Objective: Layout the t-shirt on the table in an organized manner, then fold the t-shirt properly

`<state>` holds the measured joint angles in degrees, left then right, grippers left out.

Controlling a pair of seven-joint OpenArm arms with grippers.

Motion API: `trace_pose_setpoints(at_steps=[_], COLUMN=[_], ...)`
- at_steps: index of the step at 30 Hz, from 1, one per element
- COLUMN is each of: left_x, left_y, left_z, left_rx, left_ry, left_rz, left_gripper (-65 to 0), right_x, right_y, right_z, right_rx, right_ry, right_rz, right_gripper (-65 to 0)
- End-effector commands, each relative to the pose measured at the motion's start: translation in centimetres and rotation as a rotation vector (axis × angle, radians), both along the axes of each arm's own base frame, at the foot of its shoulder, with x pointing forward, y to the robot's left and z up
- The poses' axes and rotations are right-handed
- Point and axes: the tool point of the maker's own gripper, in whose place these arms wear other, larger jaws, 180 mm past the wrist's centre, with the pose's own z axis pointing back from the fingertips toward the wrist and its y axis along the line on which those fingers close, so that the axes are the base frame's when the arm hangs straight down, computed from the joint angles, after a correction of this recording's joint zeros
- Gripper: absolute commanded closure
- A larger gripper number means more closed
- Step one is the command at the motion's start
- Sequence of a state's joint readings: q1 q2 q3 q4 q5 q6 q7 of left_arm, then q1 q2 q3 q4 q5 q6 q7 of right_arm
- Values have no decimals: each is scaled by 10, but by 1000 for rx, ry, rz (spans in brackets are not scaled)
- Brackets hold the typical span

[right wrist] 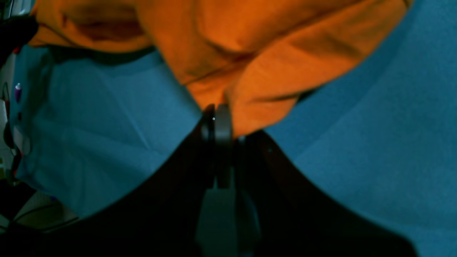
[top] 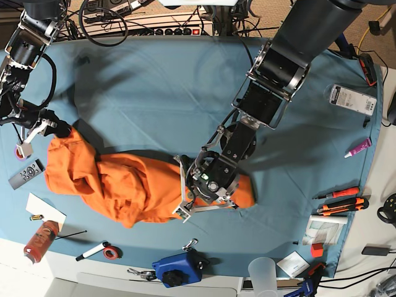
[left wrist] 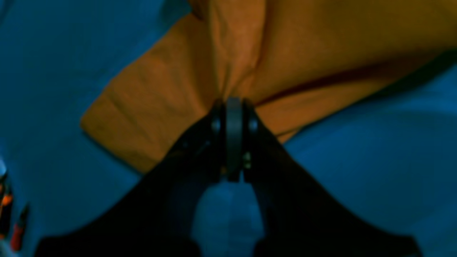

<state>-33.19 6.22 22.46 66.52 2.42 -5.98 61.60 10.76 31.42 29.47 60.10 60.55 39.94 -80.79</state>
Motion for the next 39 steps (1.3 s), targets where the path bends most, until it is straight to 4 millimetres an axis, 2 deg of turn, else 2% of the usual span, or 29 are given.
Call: trace_pose_setpoints(at_steps=[1,5,7,10,14,17,20,23,27,29,34,37,39], left_x=[13,1,-15,-44,-78,-90,-89,-76,-57,-51,-36,-25,-17], left_y=[11,59,84,110,124,120,107,95,83,77,59,30,10], left_z=[17,-6,-28,-63,-94,-97,-81,-50,1,21,59,83,93], left_rx=[36,150,202,222,223,210,165,124,58,17,-83,-226,-288], left_ry=[-52,25,97,195,282,282,229,130,-50,-124,-240,-286,-285], left_rz=[19,92,120,139,142,125,104,86,93,98,59,-33,-99], left_gripper=[0,0,0,0,0,0,0,-6,-189,-246,-251,-251,-251], right_x=[11,11,11,11,11,11,11,11,11,11,10,11,11], right_y=[-10,-10,-10,-10,-10,-10,-10,-10,-10,-10,-10,-9,-9], right_z=[21,21,20,21,21,21,21,21,20,20,20,20,20], right_rx=[-19,-20,-20,-20,-19,-19,-20,-20,-20,-20,-20,-18,-17], right_ry=[-61,-60,-60,-60,-61,-61,-61,-61,-60,-60,-60,-60,-60], right_rz=[-9,-9,-9,-9,-9,-9,-9,-9,-9,-9,-9,-9,-8], right_gripper=[0,0,0,0,0,0,0,0,0,0,0,0,0])
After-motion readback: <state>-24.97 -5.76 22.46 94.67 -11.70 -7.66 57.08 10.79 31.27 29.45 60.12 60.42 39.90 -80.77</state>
